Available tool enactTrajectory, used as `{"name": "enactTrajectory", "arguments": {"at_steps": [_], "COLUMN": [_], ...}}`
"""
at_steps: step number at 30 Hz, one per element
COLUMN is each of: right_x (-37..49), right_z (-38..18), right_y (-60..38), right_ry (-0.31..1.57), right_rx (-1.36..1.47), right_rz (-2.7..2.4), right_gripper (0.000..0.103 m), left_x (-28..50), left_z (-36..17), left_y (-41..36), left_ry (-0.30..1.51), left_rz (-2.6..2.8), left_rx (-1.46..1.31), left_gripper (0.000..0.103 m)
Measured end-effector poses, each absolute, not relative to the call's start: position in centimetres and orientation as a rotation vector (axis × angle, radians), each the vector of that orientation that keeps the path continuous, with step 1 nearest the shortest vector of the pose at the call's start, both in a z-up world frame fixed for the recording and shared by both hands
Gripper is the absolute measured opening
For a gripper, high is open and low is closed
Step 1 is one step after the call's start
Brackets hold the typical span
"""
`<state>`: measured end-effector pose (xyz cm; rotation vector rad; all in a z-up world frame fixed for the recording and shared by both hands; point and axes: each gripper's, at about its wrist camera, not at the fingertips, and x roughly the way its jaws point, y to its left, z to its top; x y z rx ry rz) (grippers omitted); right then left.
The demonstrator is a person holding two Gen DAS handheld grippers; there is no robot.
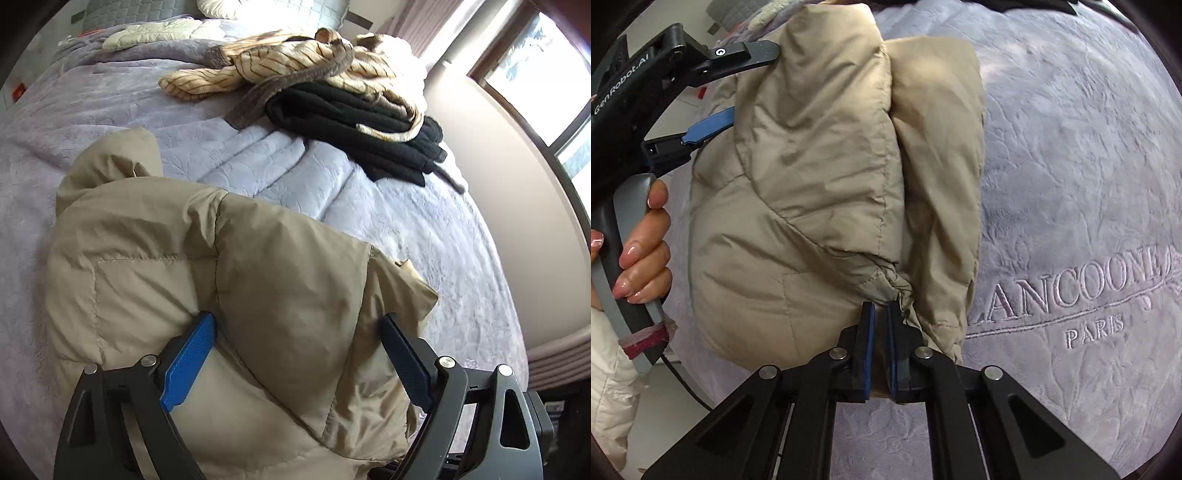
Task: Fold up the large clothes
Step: 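Lower the coat bundle onto the bed with both tools and flatten it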
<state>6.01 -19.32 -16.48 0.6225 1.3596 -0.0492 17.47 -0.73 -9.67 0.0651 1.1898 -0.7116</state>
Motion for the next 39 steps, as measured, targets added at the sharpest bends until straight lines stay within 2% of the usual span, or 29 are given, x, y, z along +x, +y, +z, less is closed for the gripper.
{"name": "enactTrajectory", "arguments": {"at_steps": [4,12,23,31,39], "right_x": [5.3,5.3,5.2,4.8,3.9], "right_z": [-18.6,-20.3,-20.5,-20.6,-20.5], "right_y": [-20.4,-20.7,-21.1,-20.9,-19.9], "right_ry": [1.358,1.366,1.373,1.37,1.377], "right_rx": [0.669,0.674,0.699,0.696,0.676], "right_rz": [-0.058,-0.051,-0.064,-0.073,-0.092], "right_gripper": [0.0,0.0,0.0,0.0,0.0], "left_x": [16.3,15.8,15.5,13.2,9.3], "left_z": [-11.1,-13.0,-11.7,-7.9,-8.4], "left_y": [-2.8,-4.8,-4.2,1.7,10.8], "left_ry": [1.173,1.166,1.18,1.127,1.179], "left_rz": [-0.718,-0.706,-0.69,-0.639,-0.481], "left_rx": [0.185,0.276,0.283,0.219,0.173], "left_gripper": [0.091,0.091,0.091,0.091,0.091]}}
